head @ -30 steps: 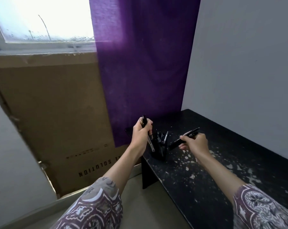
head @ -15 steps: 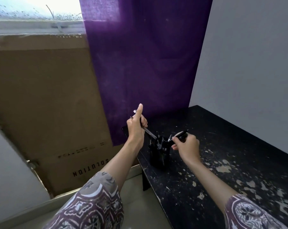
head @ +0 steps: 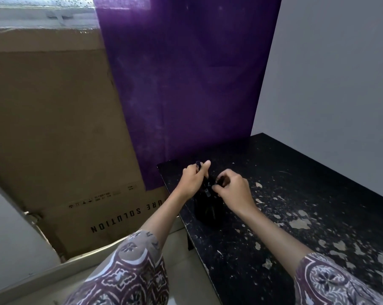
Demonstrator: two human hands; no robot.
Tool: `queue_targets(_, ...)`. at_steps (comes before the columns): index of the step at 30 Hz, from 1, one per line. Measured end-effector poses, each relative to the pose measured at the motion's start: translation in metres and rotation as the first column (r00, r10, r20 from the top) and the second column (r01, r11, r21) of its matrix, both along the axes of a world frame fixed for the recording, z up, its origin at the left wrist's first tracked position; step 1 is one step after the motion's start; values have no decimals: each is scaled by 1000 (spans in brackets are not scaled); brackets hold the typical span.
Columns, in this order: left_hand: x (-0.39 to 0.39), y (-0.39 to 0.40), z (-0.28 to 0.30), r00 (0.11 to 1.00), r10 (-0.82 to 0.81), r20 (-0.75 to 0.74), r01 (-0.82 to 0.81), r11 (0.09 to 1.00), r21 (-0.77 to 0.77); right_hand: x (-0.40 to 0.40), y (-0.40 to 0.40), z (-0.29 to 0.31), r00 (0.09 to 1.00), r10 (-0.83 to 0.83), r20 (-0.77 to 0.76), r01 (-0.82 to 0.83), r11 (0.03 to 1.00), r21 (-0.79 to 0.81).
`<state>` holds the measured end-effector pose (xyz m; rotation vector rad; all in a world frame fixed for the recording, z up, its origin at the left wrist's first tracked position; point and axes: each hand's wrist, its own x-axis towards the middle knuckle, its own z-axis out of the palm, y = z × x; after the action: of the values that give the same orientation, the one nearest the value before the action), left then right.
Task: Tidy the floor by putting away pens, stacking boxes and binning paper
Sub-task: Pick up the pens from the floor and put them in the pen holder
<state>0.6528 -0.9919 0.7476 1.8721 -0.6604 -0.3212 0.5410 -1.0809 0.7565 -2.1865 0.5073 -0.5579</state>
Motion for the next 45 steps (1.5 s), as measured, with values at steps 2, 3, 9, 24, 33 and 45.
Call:
queue_targets(2, 2, 3, -10, 999, -9, 43, -1, 974, 227, -1, -3, -2, 997, -7, 71, 10, 999, -37)
queue_targets(3, 1, 4, -11, 999, -23, 46, 7, 947, 321, -2, -3, -2, 994, -4, 111, 9, 999, -49)
queue_targets(9, -6, 8, 3, 995, -101, 25, 92, 965, 246, 2, -3, -12, 999, 25, -21, -26, 997, -66)
queue_targets(24, -28, 151, -4, 990, 137, -37, -137, 990, -17, -12, 116, -5, 961, 68, 268, -10, 977, -213)
queue_targets(33, -85, 330, -41, 978, 198, -69, -188, 973, 136, -54, 269, -53, 964, 224, 146, -206, 970, -131)
queue_targets(45, -198, 548, -116, 956, 239, -172, -190, 947, 261, -130, 451, -134, 970, 241, -41, -243, 967, -75)
